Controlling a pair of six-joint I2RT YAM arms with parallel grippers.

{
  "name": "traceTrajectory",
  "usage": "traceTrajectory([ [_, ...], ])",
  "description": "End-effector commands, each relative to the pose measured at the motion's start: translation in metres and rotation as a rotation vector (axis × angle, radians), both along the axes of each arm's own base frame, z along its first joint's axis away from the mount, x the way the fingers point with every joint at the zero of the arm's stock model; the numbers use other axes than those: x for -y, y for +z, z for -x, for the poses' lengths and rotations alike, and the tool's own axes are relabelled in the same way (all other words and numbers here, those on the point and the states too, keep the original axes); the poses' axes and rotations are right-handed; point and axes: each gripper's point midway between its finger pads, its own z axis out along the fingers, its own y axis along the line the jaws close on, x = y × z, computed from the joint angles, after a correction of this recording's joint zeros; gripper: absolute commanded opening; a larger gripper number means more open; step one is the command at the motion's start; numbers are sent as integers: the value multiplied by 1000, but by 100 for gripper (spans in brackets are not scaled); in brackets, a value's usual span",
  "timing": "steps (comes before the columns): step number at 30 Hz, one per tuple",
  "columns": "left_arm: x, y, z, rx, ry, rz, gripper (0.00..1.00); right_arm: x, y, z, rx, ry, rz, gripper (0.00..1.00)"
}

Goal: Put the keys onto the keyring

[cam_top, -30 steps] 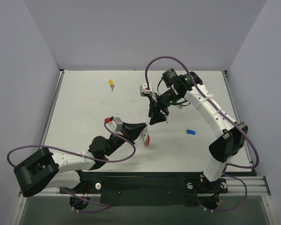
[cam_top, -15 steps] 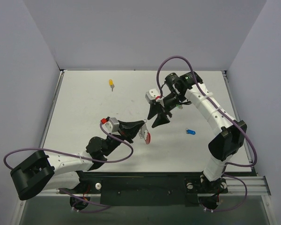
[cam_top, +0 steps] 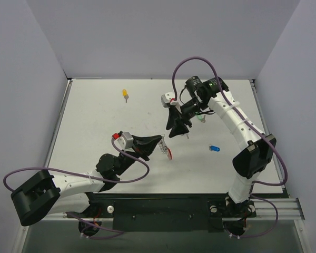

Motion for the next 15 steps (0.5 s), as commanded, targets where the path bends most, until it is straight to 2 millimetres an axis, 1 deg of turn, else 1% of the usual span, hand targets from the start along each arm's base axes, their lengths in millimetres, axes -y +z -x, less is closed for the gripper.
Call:
traceTrajectory([
  [1, -20, 66, 9, 151, 25, 184, 0, 1, 5, -30, 0, -258, 71, 38],
  [4, -24, 66, 7, 154, 45, 172, 0, 5, 15, -26, -10, -278, 43, 39],
  [5, -25, 66, 7, 157, 47, 170, 0, 6, 14, -23, -13, -271, 40, 39],
  [6, -26, 67, 7, 158, 49, 173, 0, 6, 16, -20, -2, -267, 33, 39],
  [7, -27, 67, 6, 158, 52, 173, 0, 3, 13, -17, 1, -260, 29, 39],
  [8, -27, 67, 6, 159, 51, 173, 0, 2, 14, -14, -6, -264, 27, 39],
  [10, -28, 69, 6, 161, 51, 179, 0, -8, 15, -10, -7, -254, 12, 38],
  [12, -27, 70, 6, 163, 48, 180, 0, -18, 17, -1, -16, -232, 9, 38],
  [15, -27, 72, 8, 161, 36, 191, 0, -25, 19, 1, -33, -226, 8, 36],
])
